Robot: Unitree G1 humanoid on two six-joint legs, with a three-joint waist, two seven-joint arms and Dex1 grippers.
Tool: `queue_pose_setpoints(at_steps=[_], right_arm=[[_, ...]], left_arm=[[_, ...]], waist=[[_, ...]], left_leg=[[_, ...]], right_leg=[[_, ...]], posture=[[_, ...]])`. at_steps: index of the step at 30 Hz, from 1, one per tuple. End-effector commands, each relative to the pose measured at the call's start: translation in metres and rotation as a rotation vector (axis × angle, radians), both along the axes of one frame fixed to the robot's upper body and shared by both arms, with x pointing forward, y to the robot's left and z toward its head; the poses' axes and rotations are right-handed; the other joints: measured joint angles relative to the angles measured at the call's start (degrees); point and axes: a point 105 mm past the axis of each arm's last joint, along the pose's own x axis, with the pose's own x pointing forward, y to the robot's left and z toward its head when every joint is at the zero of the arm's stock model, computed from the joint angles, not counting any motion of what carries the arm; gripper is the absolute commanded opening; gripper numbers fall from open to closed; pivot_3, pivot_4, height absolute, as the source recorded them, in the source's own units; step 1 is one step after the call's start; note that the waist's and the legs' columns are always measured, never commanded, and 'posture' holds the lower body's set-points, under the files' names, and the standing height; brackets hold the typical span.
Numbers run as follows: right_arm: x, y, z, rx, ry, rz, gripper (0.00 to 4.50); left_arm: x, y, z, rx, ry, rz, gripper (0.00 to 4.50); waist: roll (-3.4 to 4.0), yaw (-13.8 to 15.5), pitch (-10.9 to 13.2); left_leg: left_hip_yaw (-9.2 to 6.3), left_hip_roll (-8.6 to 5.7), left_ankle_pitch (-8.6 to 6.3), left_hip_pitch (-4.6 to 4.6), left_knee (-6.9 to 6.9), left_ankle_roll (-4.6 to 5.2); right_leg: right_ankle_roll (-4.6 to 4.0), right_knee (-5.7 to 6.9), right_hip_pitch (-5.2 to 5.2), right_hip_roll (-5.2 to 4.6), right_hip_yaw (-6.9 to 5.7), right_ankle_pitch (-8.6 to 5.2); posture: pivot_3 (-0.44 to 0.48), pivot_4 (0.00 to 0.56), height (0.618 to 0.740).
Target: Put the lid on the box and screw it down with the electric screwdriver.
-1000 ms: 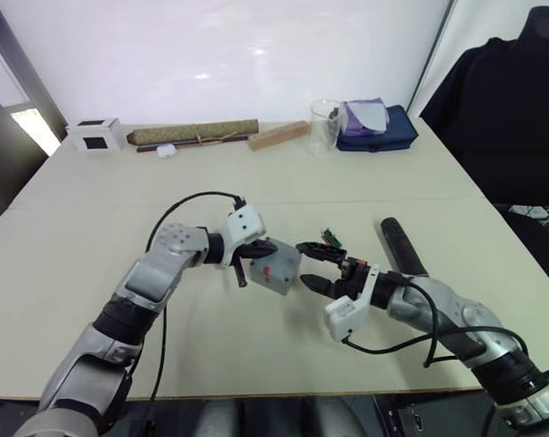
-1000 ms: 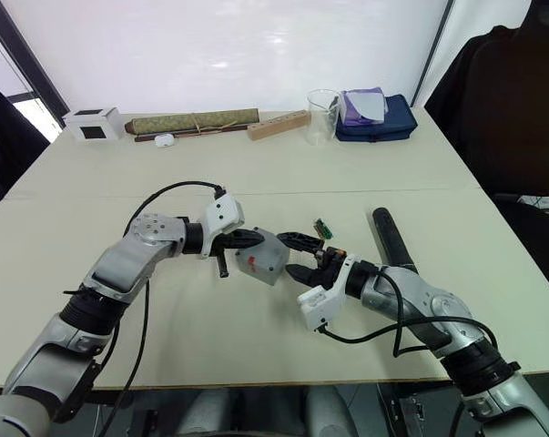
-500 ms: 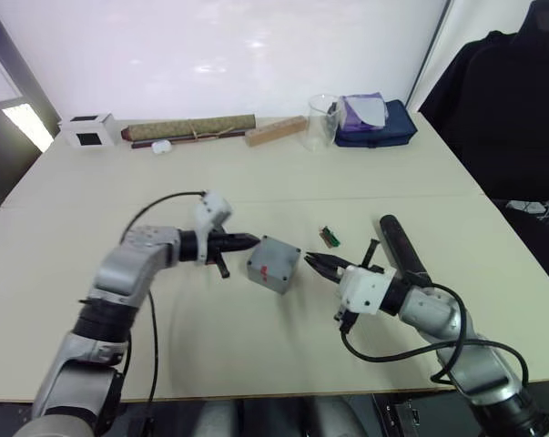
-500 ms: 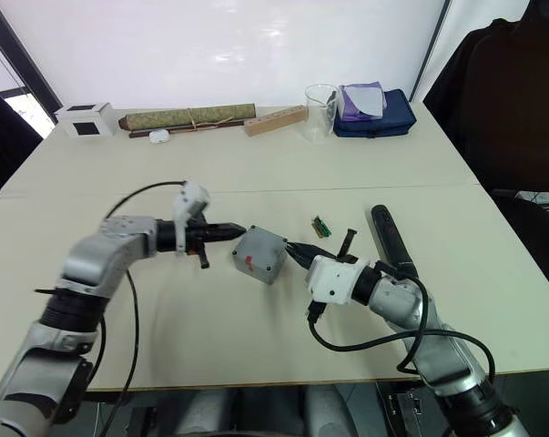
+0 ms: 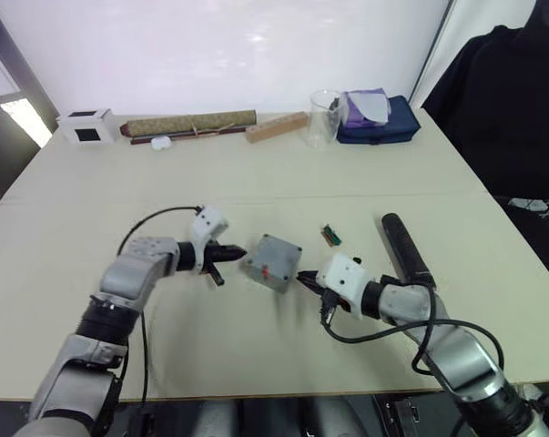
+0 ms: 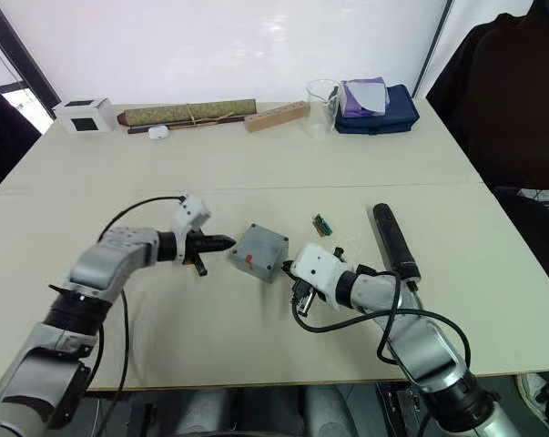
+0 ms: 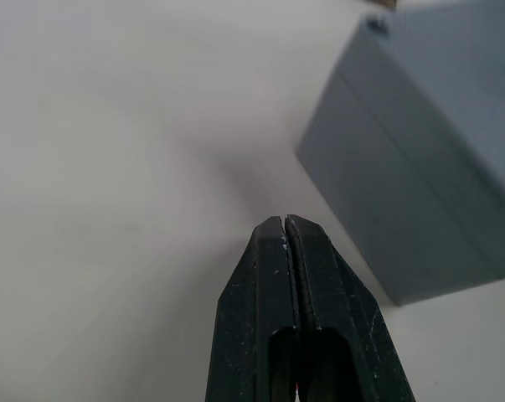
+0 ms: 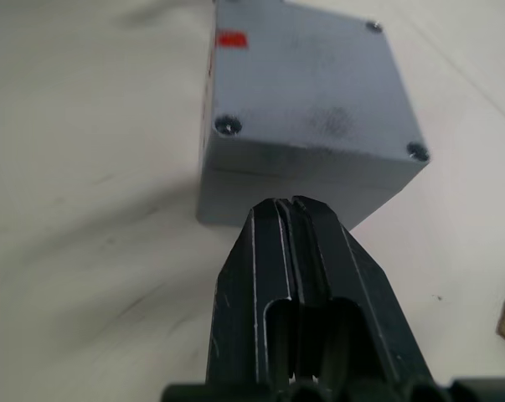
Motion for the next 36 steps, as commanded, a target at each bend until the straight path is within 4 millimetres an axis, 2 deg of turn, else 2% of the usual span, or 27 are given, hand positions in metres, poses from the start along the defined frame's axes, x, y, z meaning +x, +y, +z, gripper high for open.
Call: queue_pose_setpoints(at_steps=[1,7,15,23,36], right_arm=[[0.006,0.004,0.004,-0.006,-0.034,-0.009,0.05],[0.014,0.02,0.005,0.019,-0.048,0.024,0.05],[0.01,0.025,0.002,0.012,-0.044,0.079,0.05],[0.008,0.027,0.002,0.013,-0.034,0.093,0.05],[-0.002,0.031,0.004,0.017,-0.015,0.137,0.05]], left_arm=[[-0.006,-0.008,0.008,-0.024,-0.029,-0.037,0.0],[-0.03,-0.016,0.013,-0.066,-0.001,-0.086,0.0],[-0.052,-0.019,0.013,-0.061,0.035,-0.09,0.0],[-0.053,-0.017,0.012,-0.061,0.052,-0.057,0.0],[-0.041,-0.009,0.012,-0.04,0.035,-0.033,0.0]], waist=[[0.0,0.0,0.0],[0.01,-0.24,0.01],[0.05,-0.17,0.03],[0.05,-0.16,0.03],[0.05,-0.19,0.03]], left_leg=[[0.0,0.0,0.0,-0.01,0.0,0.0],[-0.02,0.01,0.0,-0.02,-0.02,0.0],[0.0,0.0,0.0,-0.02,-0.02,0.0],[-0.01,0.0,0.0,-0.02,-0.02,0.0],[-0.01,0.0,0.0,-0.02,-0.03,0.0]], right_leg=[[0.0,0.0,0.0,-0.01,0.0,0.0],[0.03,-0.01,-0.02,0.0,-0.02,0.01],[0.01,-0.03,-0.01,-0.02,-0.01,0.0],[0.0,-0.03,-0.02,-0.01,-0.02,-0.01],[-0.12,-0.03,-0.02,0.0,-0.02,-0.08]], posture=[[0.0,0.15,0.74],[0.0,0.15,0.74],[0.0,0.15,0.74],[0.0,0.15,0.74],[0.0,0.15,0.74]])
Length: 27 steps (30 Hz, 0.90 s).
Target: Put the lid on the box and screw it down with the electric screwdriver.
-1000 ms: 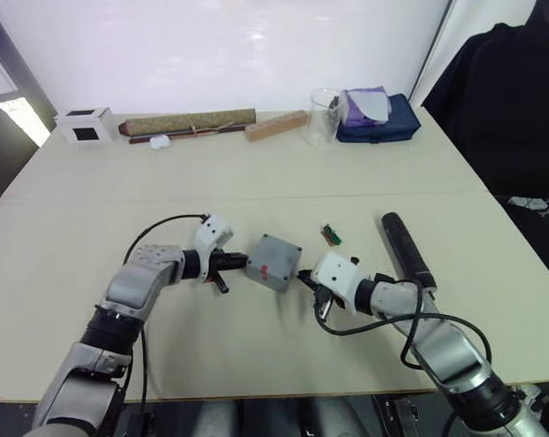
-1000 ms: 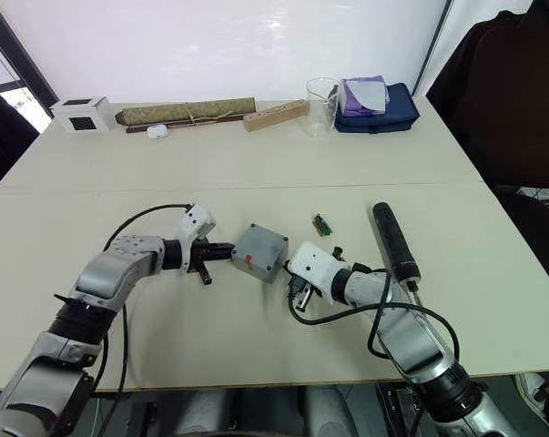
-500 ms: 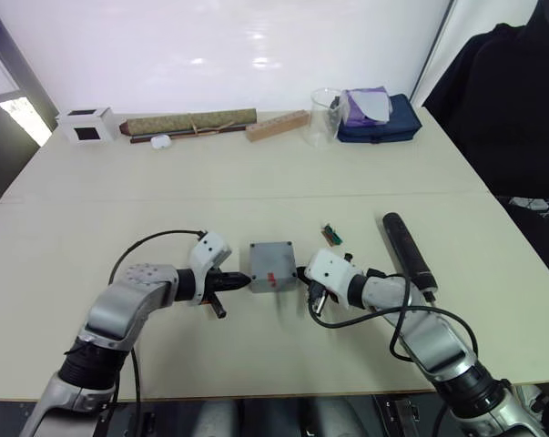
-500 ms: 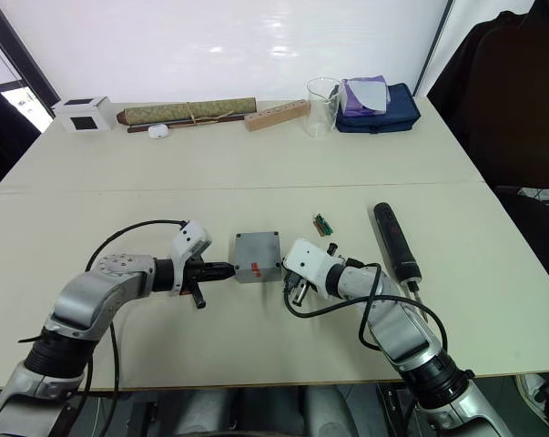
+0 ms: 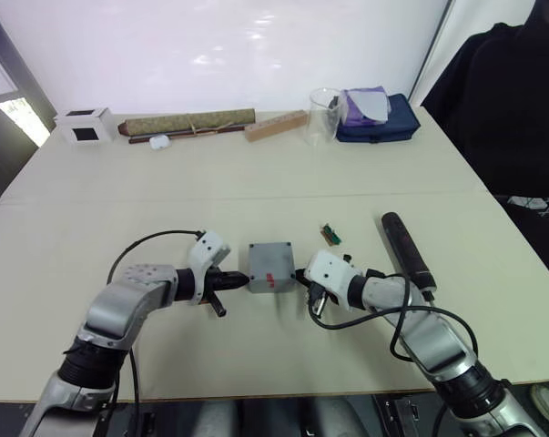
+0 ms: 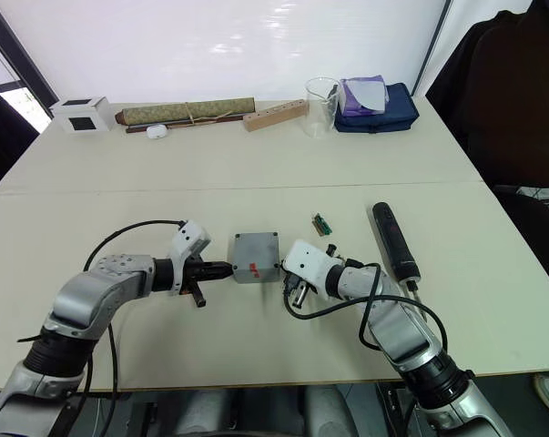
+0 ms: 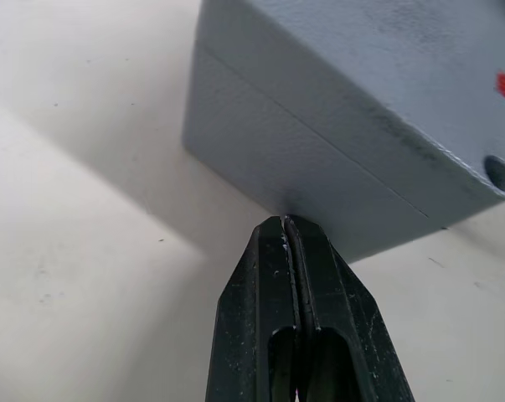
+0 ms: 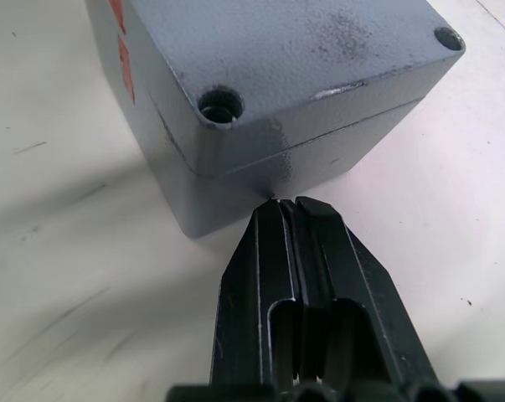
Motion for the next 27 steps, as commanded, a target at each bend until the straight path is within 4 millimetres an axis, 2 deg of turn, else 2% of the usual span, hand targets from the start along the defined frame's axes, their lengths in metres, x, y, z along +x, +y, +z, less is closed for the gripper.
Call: queue_pose_setpoints(at_steps=[1,6,11,12,14,15,18,20,22,25,27], right_arm=[[-0.012,0.02,0.017,0.058,-0.042,0.095,0.05],[-0.008,0.015,0.02,0.056,-0.056,0.069,0.05],[-0.005,-0.001,0.034,0.106,-0.074,0.005,0.05],[-0.006,-0.009,0.038,0.106,-0.062,-0.021,0.05],[-0.009,-0.025,0.052,0.168,-0.053,-0.084,0.05],[-0.015,-0.035,0.062,0.217,-0.051,-0.097,0.05],[-0.028,-0.055,0.077,0.277,-0.05,-0.14,0.05],[-0.03,-0.06,0.076,0.31,-0.033,-0.179,0.05],[-0.034,-0.066,0.073,0.362,-0.01,-0.237,0.05],[-0.036,-0.073,0.065,0.352,0.007,-0.284,0.05],[-0.037,-0.081,0.054,0.3,0.015,-0.315,0.68]], left_arm=[[0.001,-0.009,0.015,-0.031,-0.058,-0.055,0.0],[-0.001,-0.004,0.019,-0.027,-0.074,-0.059,0.0],[-0.001,0.01,0.035,-0.007,-0.17,-0.048,0.0],[0.002,0.018,0.047,-0.044,-0.231,-0.025,0.0],[0.009,0.035,0.062,-0.091,-0.232,0.001,0.0],[0.009,0.036,0.078,-0.153,-0.205,-0.044,0.0],[0.007,0.025,0.107,-0.167,-0.25,-0.169,0.0],[0.002,0.015,0.109,-0.13,-0.301,-0.232,0.0],[-0.013,-0.005,0.106,-0.078,-0.305,-0.371,0.0],[-0.024,-0.018,0.104,-0.055,-0.295,-0.478,0.0],[-0.024,-0.024,0.103,-0.037,-0.311,-0.513,0.0]], waist=[[0.0,-0.06,0.0],[0.0,-0.02,0.0],[0.02,0.03,0.03],[0.03,0.07,0.03],[0.01,0.17,0.05],[0.01,0.2,0.05],[-0.11,0.68,0.23],[-0.08,0.31,0.23],[-0.08,-0.08,0.25],[-0.03,-0.07,0.35],[0.0,0.03,0.38]], left_leg=[[0.0,0.0,0.0,0.0,0.0,0.0],[0.0,0.0,0.0,0.0,0.0,0.0],[0.0,0.0,0.0,-0.01,-0.01,0.0],[0.0,0.0,0.0,-0.01,-0.01,0.0],[-0.01,0.01,0.0,-0.02,-0.01,0.0],[-0.03,0.01,0.0,-0.03,-0.01,0.0],[-0.16,-0.01,0.0,-0.15,0.03,-0.01],[-0.1,-0.05,0.0,-0.1,0.04,-0.01],[0.07,-0.06,-0.01,-0.04,0.0,-0.02],[0.03,-0.03,-0.01,-0.07,-0.05,-0.01],[0.03,-0.01,-0.01,-0.07,-0.04,-0.01]], right_leg=[[0.0,0.0,0.0,0.0,0.0,0.0],[0.01,0.0,0.0,0.0,0.0,0.0],[-0.03,0.0,-0.01,-0.01,0.0,-0.02],[-0.03,0.0,-0.01,-0.02,0.0,-0.02],[-0.04,-0.01,-0.01,-0.04,0.0,-0.03],[-0.05,-0.01,-0.02,-0.03,-0.03,-0.03],[-0.06,-0.01,-0.01,-0.03,-0.21,-0.03],[-0.05,-0.15,0.11,-0.09,-0.16,-0.03],[-0.04,-0.19,0.11,-0.12,0.04,-0.04],[-0.01,-0.14,0.04,-0.03,0.04,-0.04],[-0.03,-0.08,-0.01,0.01,0.04,-0.05]], posture=[[0.0,0.15,0.74],[0.0,0.15,0.74],[0.0,0.15,0.74],[0.0,0.15,0.74],[0.0,0.15,0.74],[0.0,0.15,0.74],[0.0,0.15,0.74],[0.0,0.15,0.74],[0.0,0.15,0.74],[0.0,0.15,0.74],[0.0,0.15,0.74]])
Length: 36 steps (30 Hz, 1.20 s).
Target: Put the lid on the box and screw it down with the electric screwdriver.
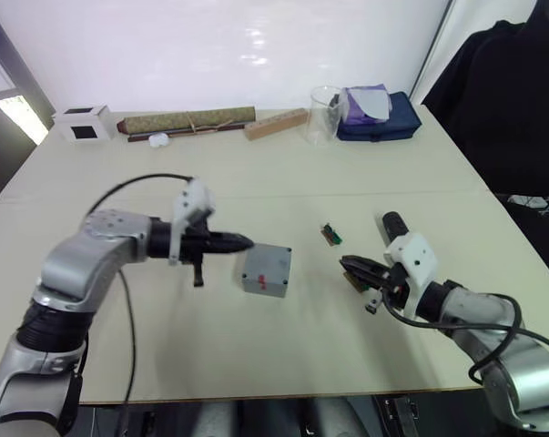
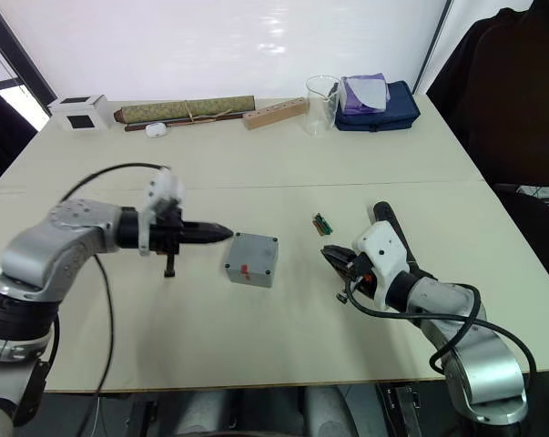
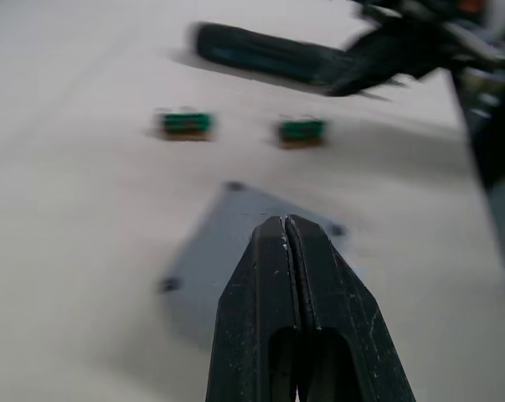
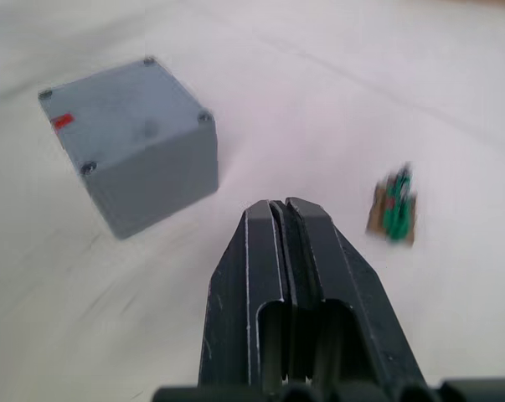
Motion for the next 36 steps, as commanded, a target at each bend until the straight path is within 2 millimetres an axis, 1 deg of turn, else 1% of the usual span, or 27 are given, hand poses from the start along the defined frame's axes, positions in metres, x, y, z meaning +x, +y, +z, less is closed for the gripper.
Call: queue_pose_setpoints(at_steps=[1,2,6,7,8,9,10,11,15,19,25,26,36], right_arm=[[-0.004,-0.01,-0.003,-0.055,-0.025,-0.031,0.9],[-0.005,-0.012,-0.005,-0.049,-0.02,-0.038,1.11],[-0.007,-0.018,-0.01,-0.045,-0.013,-0.067,2.85],[-0.007,-0.019,-0.012,-0.053,-0.01,-0.072,3.08],[-0.006,-0.021,-0.013,-0.062,-0.012,-0.085,3.59],[-0.004,-0.024,-0.014,-0.066,-0.014,-0.1,3.96],[-0.003,-0.026,-0.016,-0.067,-0.012,-0.115,4.13],[-0.001,-0.029,-0.018,-0.068,-0.01,-0.127,4.45],[0.0,-0.033,-0.026,-0.071,0.008,-0.145,4.45],[0.004,-0.035,-0.03,-0.08,0.008,-0.156,3.48],[0.01,-0.034,-0.035,-0.071,0.01,-0.172,1.15],[0.011,-0.033,-0.035,-0.068,0.008,-0.173,0.68],[0.014,-0.031,-0.036,-0.065,-0.001,-0.171,0.68]], left_arm=[[-0.003,-0.01,0.01,0.031,-0.086,-0.074,0.0],[-0.002,-0.011,0.01,0.033,-0.089,-0.081,0.0],[-0.001,-0.014,0.008,0.028,-0.079,-0.097,0.0],[-0.001,-0.015,0.008,0.028,-0.078,-0.098,0.0],[-0.001,-0.016,0.007,0.027,-0.077,-0.1,0.0],[-0.001,-0.016,0.007,0.026,-0.076,-0.101,0.0],[-0.001,-0.018,0.007,0.023,-0.075,-0.101,0.0],[-0.002,-0.019,0.006,0.02,-0.074,-0.102,0.0],[-0.005,-0.023,0.005,0.013,-0.068,-0.107,0.0],[-0.006,-0.023,0.004,0.011,-0.063,-0.102,0.0],[-0.006,-0.023,0.004,0.008,-0.062,-0.095,0.0],[-0.005,-0.023,0.004,0.007,-0.062,-0.092,0.0],[-0.004,-0.025,0.002,0.006,-0.062,-0.086,0.0]], waist=[[0.0,0.11,0.01],[0.0,0.09,0.01],[-0.01,0.01,0.03],[-0.02,0.06,0.04],[-0.04,0.09,0.05],[-0.05,0.11,0.07],[-0.06,0.11,0.08],[-0.08,0.12,0.09],[-0.07,0.17,0.12],[-0.07,0.1,0.13],[-0.07,0.16,0.13],[-0.07,0.17,0.13],[-0.07,0.19,0.13]], left_leg=[[-0.01,0.0,0.0,0.0,0.0,0.0],[-0.01,0.0,0.0,0.0,0.01,0.0],[0.02,0.0,0.0,0.0,0.02,0.0],[0.02,0.0,0.0,0.0,0.02,0.0],[0.0,0.0,0.0,0.0,0.01,0.0],[0.0,0.01,0.0,0.0,0.01,0.0],[0.0,0.01,0.0,0.0,0.01,0.0],[0.01,0.01,0.0,-0.01,0.02,0.0],[0.01,0.0,0.0,-0.01,0.02,0.0],[0.0,0.0,0.0,-0.01,0.02,0.0],[0.0,0.0,0.0,-0.01,0.03,0.0],[0.0,0.0,0.0,-0.01,0.03,0.0],[0.0,0.0,0.0,-0.01,0.03,0.0]], right_leg=[[-0.01,0.01,0.0,0.02,-0.01,0.0],[-0.02,0.0,0.0,0.02,-0.01,-0.01],[-0.01,-0.03,0.01,0.02,0.0,-0.01],[-0.01,-0.03,0.01,0.02,0.0,-0.01],[-0.01,-0.02,0.01,0.02,0.0,-0.01],[-0.01,-0.02,0.01,0.03,0.0,-0.01],[0.0,-0.02,0.01,0.03,0.0,-0.01],[-0.01,-0.03,0.01,0.02,0.0,-0.01],[-0.01,-0.03,0.01,0.01,0.0,-0.01],[0.0,-0.02,0.01,0.02,0.0,-0.01],[0.0,-0.02,0.01,0.02,0.0,0.0],[0.0,-0.02,0.01,0.02,0.0,0.0],[0.0,-0.01,0.02,0.02,0.0,0.0]], posture=[[0.0,0.15,0.74],[0.0,0.15,0.74],[0.0,0.15,0.74],[0.0,0.15,0.74],[0.0,0.15,0.74],[0.0,0.15,0.74],[0.0,0.15,0.74],[0.0,0.15,0.74],[0.0,0.15,0.74],[0.0,0.15,0.74],[0.0,0.15,0.74],[0.0,0.15,0.74],[0.0,0.15,0.74]])
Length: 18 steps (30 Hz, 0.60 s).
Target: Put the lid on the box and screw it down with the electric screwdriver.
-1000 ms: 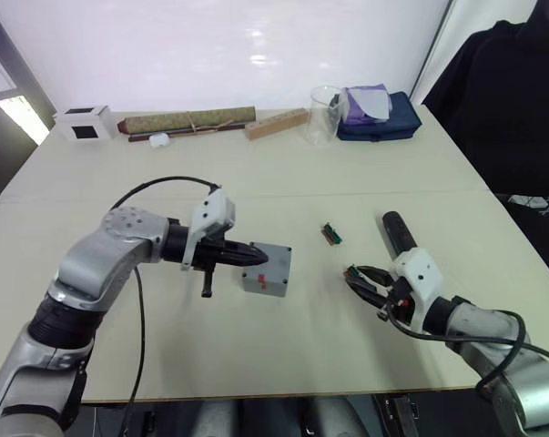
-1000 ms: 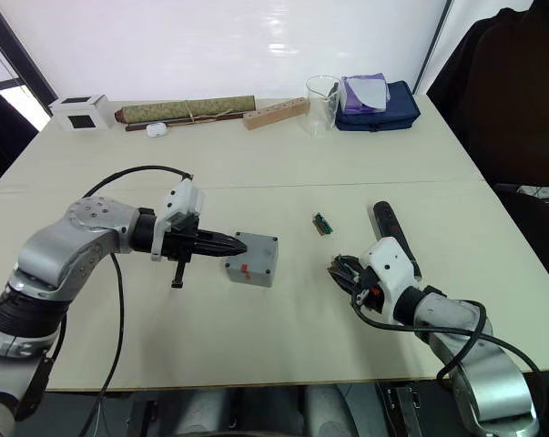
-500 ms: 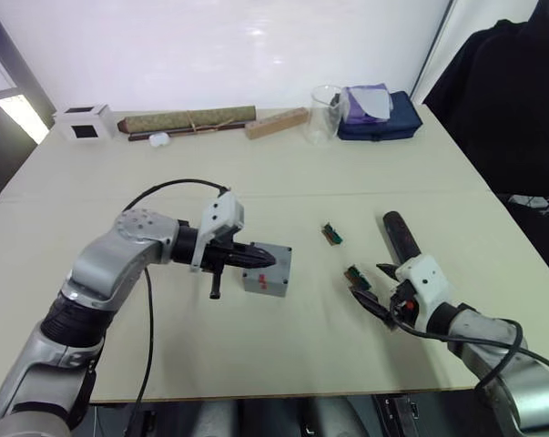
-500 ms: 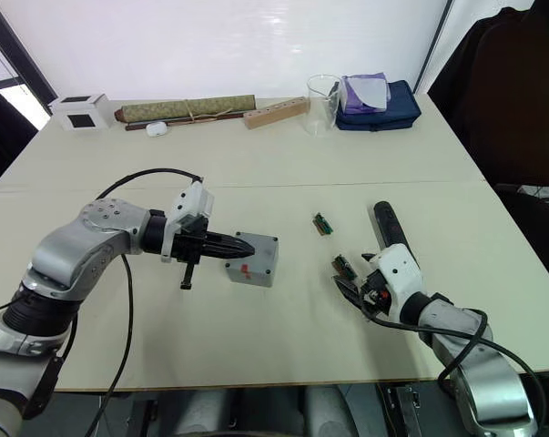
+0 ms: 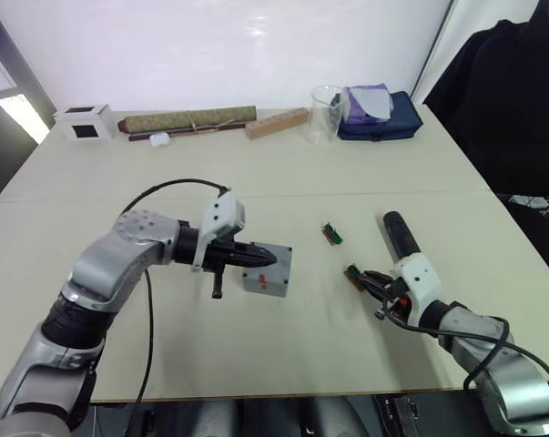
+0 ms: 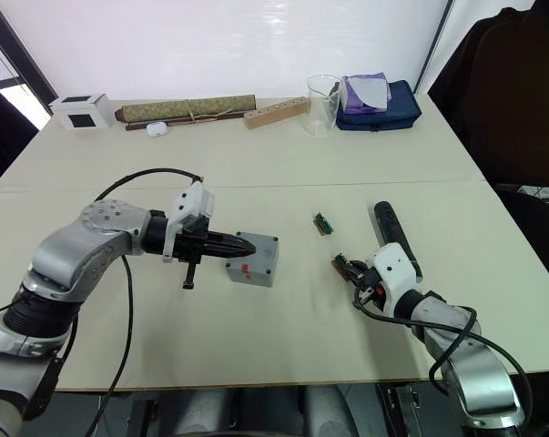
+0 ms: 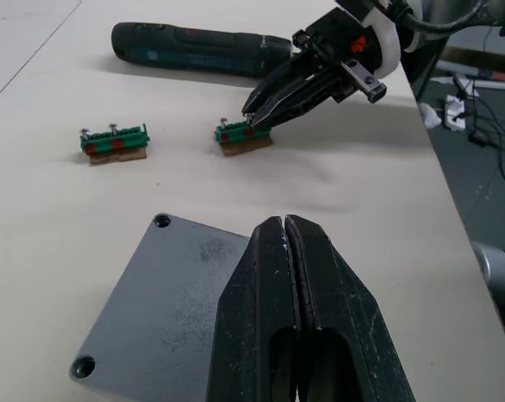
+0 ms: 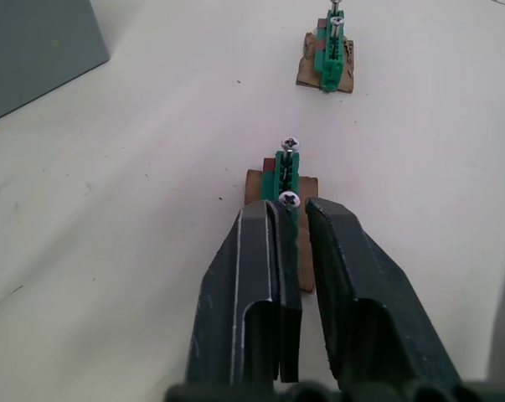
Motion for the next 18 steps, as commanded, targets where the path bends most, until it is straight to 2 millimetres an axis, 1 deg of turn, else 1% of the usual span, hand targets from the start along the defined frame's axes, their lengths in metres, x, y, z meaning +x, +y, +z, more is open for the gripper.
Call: queue_pose_setpoints(at_steps=[1,6,8,9,18], right_arm=[[0.0019,0.0038,0.0108,0.004,-0.053,0.016,0.68],[0.0027,0.0034,0.0107,0.002,-0.057,0.013,0.68],[0.0028,0.0034,0.0103,-0.001,-0.058,0.013,0.14],[0.0026,0.0034,0.01,-0.002,-0.057,0.014,0.05],[0.0017,0.004,0.0122,-0.005,-0.065,0.021,0.05]], left_arm=[[-0.0028,-0.0027,0.0052,-0.008,-0.024,-0.017,0.0],[-0.0025,-0.0032,0.0034,-0.005,-0.025,-0.015,0.0],[-0.0029,-0.0036,0.0033,-0.006,-0.025,-0.016,0.0],[-0.0031,-0.0037,0.0031,-0.006,-0.025,-0.017,0.0],[-0.0017,-0.0028,0.0011,-0.008,-0.017,-0.012,0.0]], waist=[[0.0,0.01,0.0],[0.0,-0.01,0.0],[0.0,0.0,0.0],[0.0,0.0,0.0],[0.0,0.0,0.0]], left_leg=[[0.0,0.0,0.0,0.0,0.0,0.0],[0.0,0.0,0.0,0.0,0.0,0.0],[0.0,0.0,0.0,0.0,0.0,0.0],[0.0,0.0,0.0,0.0,0.0,0.0],[0.0,0.0,0.0,0.0,0.0,0.0]], right_leg=[[0.0,0.0,0.0,0.0,0.0,0.0],[0.0,0.01,0.0,0.0,0.0,0.0],[0.01,0.0,0.0,0.0,0.0,0.0],[0.01,0.01,0.0,0.0,0.0,0.0],[0.01,0.01,0.0,0.0,0.0,0.01]], posture=[[0.0,0.15,0.74],[0.0,0.15,0.74],[0.0,0.15,0.74],[0.0,0.15,0.74],[0.0,0.15,0.74]])
